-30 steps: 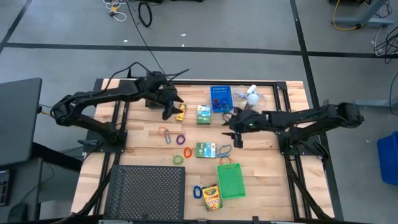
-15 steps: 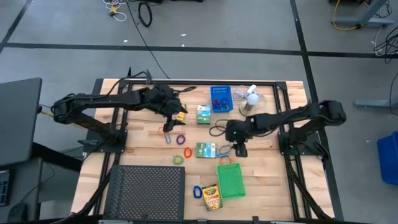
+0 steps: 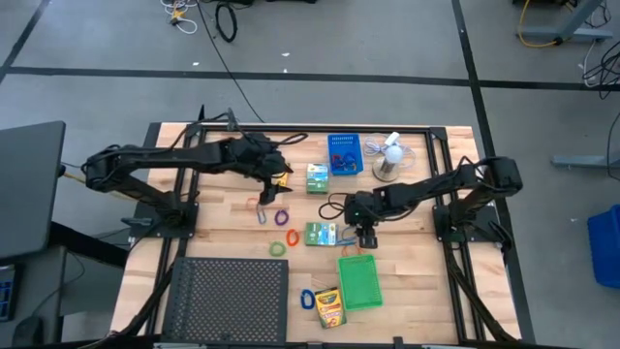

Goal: Pick & Place Office Desk Supplies
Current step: Put the top right blue rubber band into the black bin

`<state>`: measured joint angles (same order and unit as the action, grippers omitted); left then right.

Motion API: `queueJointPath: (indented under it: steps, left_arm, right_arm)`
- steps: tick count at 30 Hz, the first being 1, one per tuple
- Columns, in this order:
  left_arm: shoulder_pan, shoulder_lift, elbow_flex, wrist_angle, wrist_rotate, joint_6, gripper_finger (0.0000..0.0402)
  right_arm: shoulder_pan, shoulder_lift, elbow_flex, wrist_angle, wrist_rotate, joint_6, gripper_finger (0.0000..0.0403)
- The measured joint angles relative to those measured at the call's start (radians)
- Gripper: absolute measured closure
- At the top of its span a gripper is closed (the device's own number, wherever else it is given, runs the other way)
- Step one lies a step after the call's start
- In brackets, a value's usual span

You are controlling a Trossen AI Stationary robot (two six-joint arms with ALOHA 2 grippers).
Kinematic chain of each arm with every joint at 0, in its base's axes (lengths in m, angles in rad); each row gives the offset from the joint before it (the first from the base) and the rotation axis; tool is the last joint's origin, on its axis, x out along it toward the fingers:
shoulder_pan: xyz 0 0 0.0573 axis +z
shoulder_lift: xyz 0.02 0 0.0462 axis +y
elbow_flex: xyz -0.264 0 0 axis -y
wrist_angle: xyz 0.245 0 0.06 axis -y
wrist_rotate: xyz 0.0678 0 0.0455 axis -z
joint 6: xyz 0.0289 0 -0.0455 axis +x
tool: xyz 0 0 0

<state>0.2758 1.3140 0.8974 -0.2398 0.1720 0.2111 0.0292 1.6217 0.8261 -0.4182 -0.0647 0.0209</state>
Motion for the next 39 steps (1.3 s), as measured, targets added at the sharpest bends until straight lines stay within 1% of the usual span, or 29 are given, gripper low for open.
queueJointPath:
  steps: [3,5,12,14,18,24,29,35,39]
  left_arm:
    - [-0.007,0.013,0.003,0.045,-0.001,0.002,0.0108]
    - [-0.008,0.017,0.0,0.043,0.001,0.01,0.0108]
    - [-0.007,0.03,0.0,0.089,0.003,0.021,0.0108]
    - [-0.007,0.03,0.0,0.1,0.002,0.026,0.0108]
    - [-0.007,0.03,0.0,0.112,-0.003,0.03,0.0108]
    - [-0.007,0.03,0.0,0.116,-0.015,0.04,0.0108]
    - [-0.007,0.03,0.0,0.116,-0.015,0.044,0.0108]
    - [-0.007,0.03,0.0,0.122,-0.015,0.048,0.0108]
    - [-0.008,0.03,0.0,0.146,-0.007,0.054,0.0108]
  right_arm:
    - [0.002,0.017,0.0,0.005,0.003,0.0,0.0226]
    - [0.006,0.028,0.0,-0.011,0.014,0.0,0.0238]
    - [0.03,0.071,0.004,0.007,0.071,0.004,0.029]
    - [0.031,0.072,0.004,0.008,0.09,0.017,0.0312]
    - [0.029,0.073,0.003,0.008,0.098,0.033,0.0388]
    - [0.031,0.061,0.001,0.009,0.113,0.05,0.0399]
    - [0.031,-0.005,-0.005,0.004,0.146,0.054,0.0401]
    - [0.029,-0.093,-0.003,0.011,0.222,0.054,0.0402]
    - [0.029,-0.142,-0.003,0.064,0.278,0.034,0.0402]
